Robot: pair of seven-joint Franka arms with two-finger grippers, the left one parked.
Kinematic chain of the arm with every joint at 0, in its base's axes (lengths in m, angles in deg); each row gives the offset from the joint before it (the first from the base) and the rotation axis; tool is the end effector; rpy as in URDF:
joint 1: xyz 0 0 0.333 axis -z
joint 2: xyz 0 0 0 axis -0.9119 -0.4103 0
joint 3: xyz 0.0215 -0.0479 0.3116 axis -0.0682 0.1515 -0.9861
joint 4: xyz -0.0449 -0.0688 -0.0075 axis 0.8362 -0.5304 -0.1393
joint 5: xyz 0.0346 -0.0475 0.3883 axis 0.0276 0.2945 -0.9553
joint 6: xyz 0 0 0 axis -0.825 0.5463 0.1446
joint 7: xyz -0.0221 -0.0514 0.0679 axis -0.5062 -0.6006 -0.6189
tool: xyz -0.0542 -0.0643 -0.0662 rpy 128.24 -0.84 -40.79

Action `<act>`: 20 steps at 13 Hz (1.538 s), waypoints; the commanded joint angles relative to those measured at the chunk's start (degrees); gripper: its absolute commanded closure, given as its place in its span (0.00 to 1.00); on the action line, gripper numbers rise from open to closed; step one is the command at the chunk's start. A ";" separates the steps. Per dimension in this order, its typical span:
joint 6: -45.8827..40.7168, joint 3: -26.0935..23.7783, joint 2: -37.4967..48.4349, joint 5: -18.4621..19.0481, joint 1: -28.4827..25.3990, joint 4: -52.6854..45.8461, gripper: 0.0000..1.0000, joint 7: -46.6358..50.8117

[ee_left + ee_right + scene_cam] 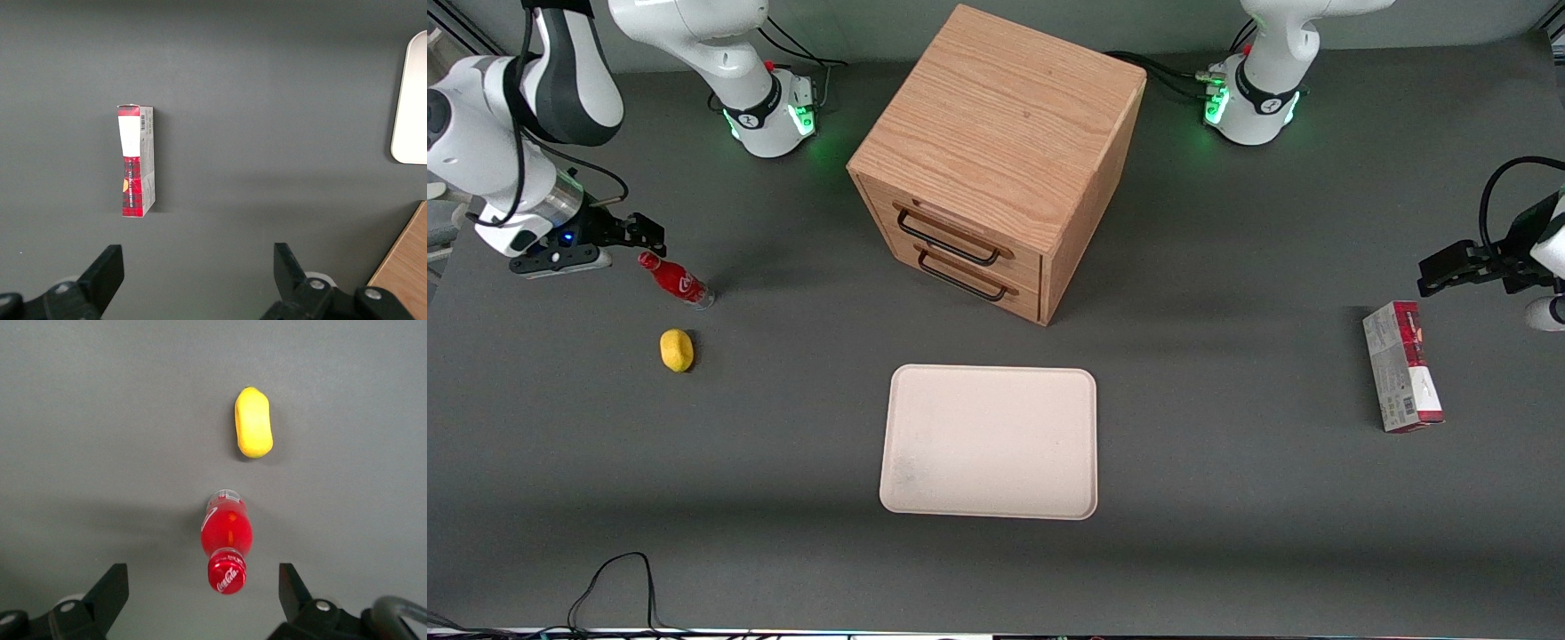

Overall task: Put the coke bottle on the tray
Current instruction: 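Lower the open right gripper around the red Coca-Cola bottle's body, then close the right gripper on the bottle and lift it off the table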

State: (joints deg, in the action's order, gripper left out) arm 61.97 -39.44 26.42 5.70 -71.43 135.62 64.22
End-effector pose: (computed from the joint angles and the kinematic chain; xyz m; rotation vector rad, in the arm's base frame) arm 0.4167 -0.0892 0.3695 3.1334 0.1994 -0.0281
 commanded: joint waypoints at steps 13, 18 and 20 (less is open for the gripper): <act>7.86 2.67 -2.97 4.64 -0.50 3.94 1.00 -1.28; 7.78 3.55 -2.97 4.83 -0.50 3.94 1.00 -1.37; 7.60 3.55 -2.97 4.83 -0.50 3.77 1.00 -1.19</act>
State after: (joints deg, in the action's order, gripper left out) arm 68.61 -36.80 23.54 9.21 -71.48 139.22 63.83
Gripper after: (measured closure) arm 0.687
